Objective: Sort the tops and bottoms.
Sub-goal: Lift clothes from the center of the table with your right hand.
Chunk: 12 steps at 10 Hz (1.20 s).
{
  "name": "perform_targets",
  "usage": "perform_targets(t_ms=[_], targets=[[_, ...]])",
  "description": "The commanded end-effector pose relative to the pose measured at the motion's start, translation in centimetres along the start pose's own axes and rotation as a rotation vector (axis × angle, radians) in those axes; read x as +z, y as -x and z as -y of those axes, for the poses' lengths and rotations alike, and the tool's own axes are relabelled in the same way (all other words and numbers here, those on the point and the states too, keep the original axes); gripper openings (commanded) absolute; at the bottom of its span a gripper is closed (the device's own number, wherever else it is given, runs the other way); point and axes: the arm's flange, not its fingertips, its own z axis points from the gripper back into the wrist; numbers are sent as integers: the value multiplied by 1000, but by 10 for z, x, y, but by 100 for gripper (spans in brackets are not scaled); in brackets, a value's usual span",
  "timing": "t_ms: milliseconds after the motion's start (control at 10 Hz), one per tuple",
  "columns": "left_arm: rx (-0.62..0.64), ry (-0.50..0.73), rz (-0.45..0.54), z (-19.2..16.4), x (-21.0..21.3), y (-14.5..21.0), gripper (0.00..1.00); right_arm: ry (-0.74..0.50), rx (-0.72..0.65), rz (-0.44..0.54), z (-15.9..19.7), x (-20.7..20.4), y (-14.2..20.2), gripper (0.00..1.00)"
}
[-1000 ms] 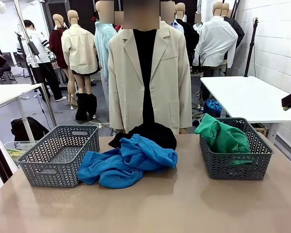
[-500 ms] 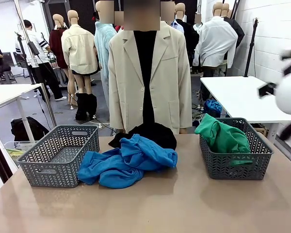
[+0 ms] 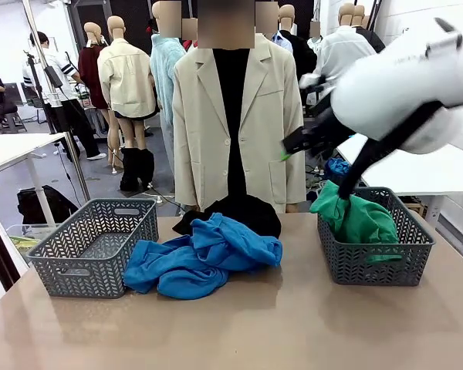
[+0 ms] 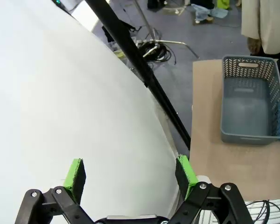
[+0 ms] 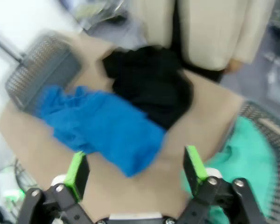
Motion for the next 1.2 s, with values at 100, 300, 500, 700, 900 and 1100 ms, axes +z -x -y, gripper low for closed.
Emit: perform_targets(t_ms=[100,300,500,700,900,1100], targets=[[-58,10,-10,12,-12,-9,100,-207,158,-310,-3,-55,-7,100],[-58,10,-10,12,-12,-9,100,-259,305,-450,-31,-93,24,100],[-58,10,-10,12,-12,-9,100,-184,470,-499,-50,-125,63,100],[-58,10,-10,12,-12,-9,100,-227,503,-443,-58,-123,76,100],[-58,10,-10,12,-12,-9,100,-217,482,-523,-63,-136,72,100],[-58,10,-10,12,-12,-9,100,-217,482,-523,-63,-136,72,100]])
